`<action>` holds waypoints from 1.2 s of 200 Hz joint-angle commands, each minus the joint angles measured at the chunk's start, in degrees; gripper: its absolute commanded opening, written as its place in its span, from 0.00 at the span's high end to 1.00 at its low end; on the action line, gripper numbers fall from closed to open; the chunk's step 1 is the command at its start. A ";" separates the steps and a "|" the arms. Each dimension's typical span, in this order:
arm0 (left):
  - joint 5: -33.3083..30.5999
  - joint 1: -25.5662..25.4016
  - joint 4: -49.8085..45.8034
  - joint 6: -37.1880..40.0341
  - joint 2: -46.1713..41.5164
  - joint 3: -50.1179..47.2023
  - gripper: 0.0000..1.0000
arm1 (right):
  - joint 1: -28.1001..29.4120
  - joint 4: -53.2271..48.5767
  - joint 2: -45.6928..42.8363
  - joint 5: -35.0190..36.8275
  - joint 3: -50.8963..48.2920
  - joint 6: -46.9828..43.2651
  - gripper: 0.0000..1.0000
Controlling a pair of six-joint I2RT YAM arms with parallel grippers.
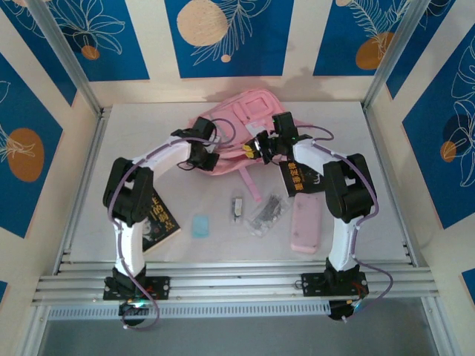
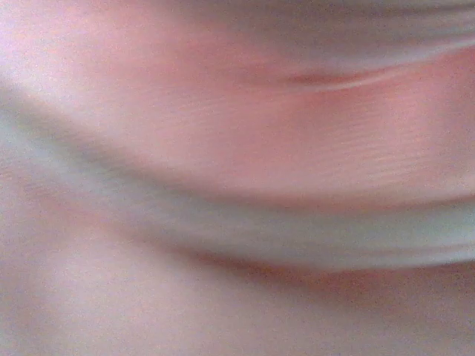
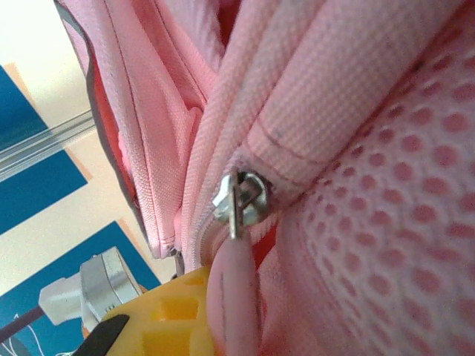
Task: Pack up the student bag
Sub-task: Unzip the student bag at the top-center of the table.
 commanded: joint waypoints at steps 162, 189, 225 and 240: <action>34.56 -6.57 -4.53 -13.31 -9.77 4.36 1.00 | -6.35 -12.56 -1.16 -6.52 13.54 -19.86 0.41; 35.18 -7.52 -1.26 -16.91 -6.16 9.27 1.00 | -6.69 -15.70 -10.99 -5.26 3.65 -21.70 0.20; 35.78 -8.42 -0.03 -18.86 -3.99 12.46 1.00 | -6.59 -13.18 -22.41 -5.68 -10.67 -17.98 0.08; 35.80 -8.47 0.43 -19.39 -4.04 12.38 1.00 | -5.48 -10.53 -25.36 -5.10 -15.09 -14.90 0.03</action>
